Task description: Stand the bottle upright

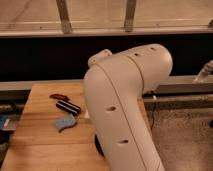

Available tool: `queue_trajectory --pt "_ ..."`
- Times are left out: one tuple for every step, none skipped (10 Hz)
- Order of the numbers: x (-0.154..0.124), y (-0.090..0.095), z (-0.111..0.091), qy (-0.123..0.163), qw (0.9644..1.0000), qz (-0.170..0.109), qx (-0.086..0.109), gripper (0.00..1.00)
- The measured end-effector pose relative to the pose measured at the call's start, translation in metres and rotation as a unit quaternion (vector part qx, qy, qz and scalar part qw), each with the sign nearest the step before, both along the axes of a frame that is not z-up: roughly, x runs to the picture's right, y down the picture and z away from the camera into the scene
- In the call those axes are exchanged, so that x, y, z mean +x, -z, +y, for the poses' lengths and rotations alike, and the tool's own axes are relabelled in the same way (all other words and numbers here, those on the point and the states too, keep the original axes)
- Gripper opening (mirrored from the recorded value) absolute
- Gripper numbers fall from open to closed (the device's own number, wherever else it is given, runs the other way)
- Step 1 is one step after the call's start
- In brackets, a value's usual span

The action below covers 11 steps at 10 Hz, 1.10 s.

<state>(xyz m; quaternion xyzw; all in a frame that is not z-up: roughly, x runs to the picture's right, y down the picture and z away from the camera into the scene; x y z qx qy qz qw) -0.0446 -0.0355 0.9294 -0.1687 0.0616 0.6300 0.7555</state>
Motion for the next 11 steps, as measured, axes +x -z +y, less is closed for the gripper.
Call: queue_trajectory --pt "0.001 -0.003 0.018 -0.001 0.9997 0.002 -0.026 0.64" --pt "0.001 -0.003 0.03 0.007 0.9986 0.002 -0.052 0.64" --pt "-0.001 -0.001 0.04 0.021 0.9964 0.003 -0.082 0.64" --pt "-0.004 0.002 0.047 0.031 0.9942 0.003 -0.103 0.64" --pt "-0.006 0.003 0.051 0.036 0.9927 0.002 -0.115 0.64" --pt "-0.006 0.003 0.051 0.038 0.9924 0.003 -0.117 0.64" --pt "-0.005 0.003 0.051 0.037 0.9924 0.003 -0.117 0.64" --pt "-0.005 0.003 0.051 0.037 0.9923 0.004 -0.119 0.64" --pt "-0.005 0.001 0.053 0.035 0.9919 0.005 -0.122 0.64" --pt "-0.005 -0.003 0.059 0.032 0.9911 0.005 -0.129 0.64" --pt "-0.005 -0.008 0.064 0.03 0.9903 0.004 -0.136 0.64"
